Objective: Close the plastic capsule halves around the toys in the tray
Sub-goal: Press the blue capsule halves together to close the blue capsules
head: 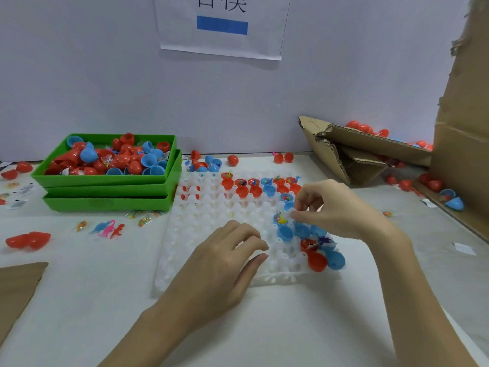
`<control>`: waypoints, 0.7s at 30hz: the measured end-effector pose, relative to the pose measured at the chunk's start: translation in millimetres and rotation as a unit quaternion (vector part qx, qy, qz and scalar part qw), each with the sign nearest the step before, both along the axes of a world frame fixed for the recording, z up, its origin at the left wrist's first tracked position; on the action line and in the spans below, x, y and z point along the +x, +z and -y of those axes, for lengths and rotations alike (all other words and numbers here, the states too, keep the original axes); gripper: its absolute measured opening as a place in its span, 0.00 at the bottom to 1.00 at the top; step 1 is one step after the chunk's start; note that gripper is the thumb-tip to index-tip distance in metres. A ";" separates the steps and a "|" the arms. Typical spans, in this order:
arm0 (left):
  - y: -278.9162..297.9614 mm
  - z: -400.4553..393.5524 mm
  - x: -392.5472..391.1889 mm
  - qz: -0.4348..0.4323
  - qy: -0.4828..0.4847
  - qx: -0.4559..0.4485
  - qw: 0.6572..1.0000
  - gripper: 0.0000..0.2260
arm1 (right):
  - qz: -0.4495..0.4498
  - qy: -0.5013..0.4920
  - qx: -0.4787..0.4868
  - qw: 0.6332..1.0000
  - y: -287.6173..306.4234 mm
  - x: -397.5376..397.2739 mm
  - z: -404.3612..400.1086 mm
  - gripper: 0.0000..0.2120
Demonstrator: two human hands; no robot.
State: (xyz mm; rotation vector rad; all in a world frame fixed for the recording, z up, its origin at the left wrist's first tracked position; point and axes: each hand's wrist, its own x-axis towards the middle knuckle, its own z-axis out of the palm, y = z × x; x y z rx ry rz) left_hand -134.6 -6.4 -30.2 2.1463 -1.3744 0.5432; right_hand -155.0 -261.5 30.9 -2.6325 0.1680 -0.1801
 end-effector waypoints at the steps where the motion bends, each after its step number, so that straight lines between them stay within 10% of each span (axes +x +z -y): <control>1: -0.4 2.7 -2.8 0.006 -0.003 0.001 1.000 0.10 | 0.010 -0.005 0.003 1.000 0.4 -0.4 3.4 0.06; 21: -10.3 29.3 -8.8 -0.001 0.022 0.181 0.983 0.30 | 0.073 -0.073 -0.023 0.994 -10.2 9.3 1.0 0.05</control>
